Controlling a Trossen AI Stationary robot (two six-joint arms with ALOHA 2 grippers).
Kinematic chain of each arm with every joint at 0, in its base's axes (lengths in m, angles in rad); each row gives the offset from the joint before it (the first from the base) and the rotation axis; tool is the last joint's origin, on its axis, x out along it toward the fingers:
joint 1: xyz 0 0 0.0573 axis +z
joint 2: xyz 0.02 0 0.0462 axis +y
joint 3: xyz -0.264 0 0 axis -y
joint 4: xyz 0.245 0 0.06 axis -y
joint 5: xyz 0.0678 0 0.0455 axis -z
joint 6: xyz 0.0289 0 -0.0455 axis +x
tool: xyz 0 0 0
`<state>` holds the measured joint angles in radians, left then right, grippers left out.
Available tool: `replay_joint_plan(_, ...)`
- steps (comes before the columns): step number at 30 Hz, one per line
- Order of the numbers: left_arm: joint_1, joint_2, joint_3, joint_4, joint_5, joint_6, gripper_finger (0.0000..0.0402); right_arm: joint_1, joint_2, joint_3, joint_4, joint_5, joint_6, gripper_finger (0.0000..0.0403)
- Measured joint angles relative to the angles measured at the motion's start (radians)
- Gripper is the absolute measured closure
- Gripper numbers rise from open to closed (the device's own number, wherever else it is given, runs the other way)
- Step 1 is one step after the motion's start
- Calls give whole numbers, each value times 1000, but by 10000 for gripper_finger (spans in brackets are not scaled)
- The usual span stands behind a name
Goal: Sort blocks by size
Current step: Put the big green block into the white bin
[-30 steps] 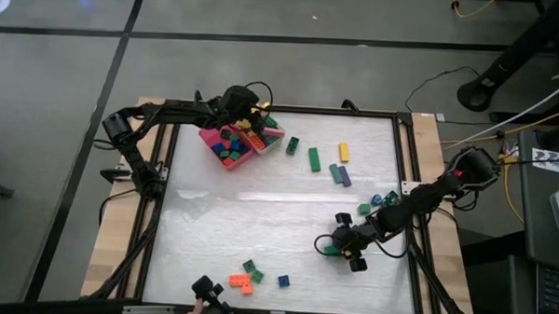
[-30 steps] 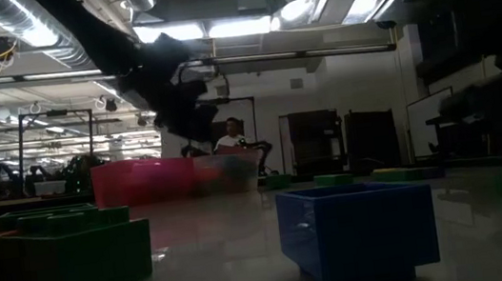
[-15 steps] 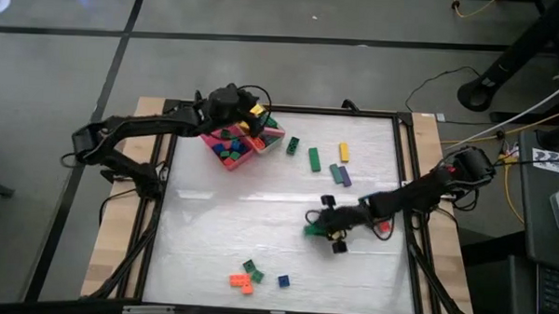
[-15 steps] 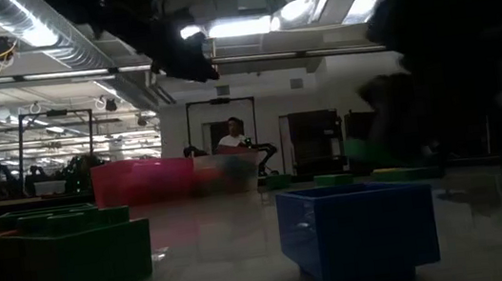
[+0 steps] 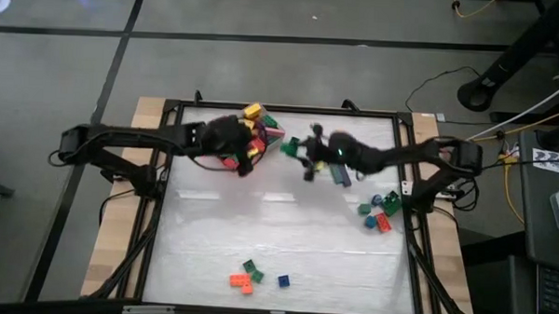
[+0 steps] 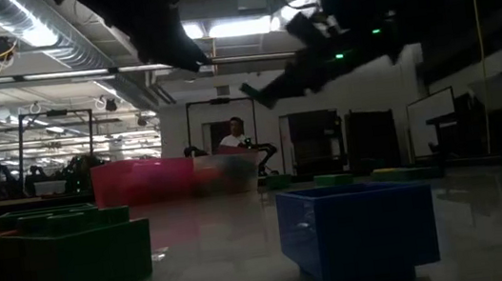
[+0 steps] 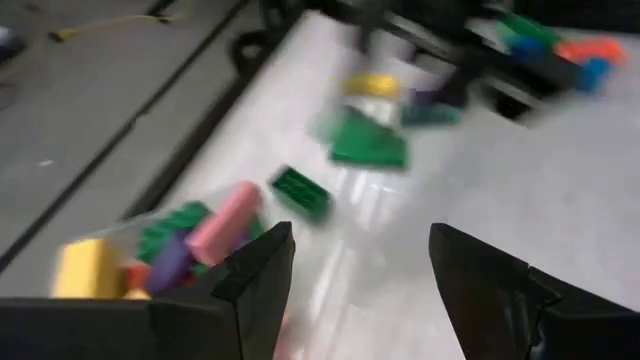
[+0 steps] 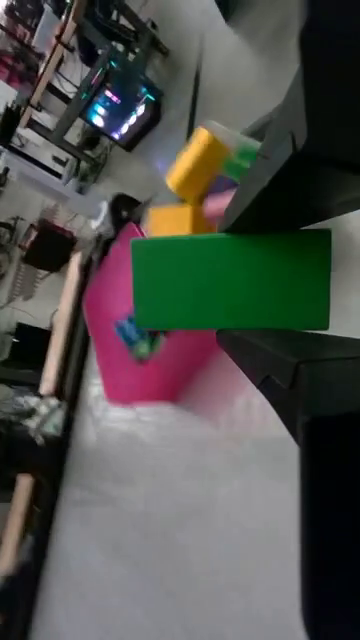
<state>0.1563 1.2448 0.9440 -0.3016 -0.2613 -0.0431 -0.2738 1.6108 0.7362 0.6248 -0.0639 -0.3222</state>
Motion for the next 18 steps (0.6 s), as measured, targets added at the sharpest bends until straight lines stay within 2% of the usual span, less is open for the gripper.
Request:
replay_joint_plan(5, -99, 1, 0, -28, 1, -8, 180, -104, 139, 200, 1, -86, 0, 259)
replay_joint_plan(13, -205, 1, 0, -64, 0, -77, 180, -160, 402, 541, -189, -82, -7, 258)
replay_joint_plan(18, -251, 1, 0, -121, -1, -109, 180, -167, 527, 694, -263, -76, -45, 258)
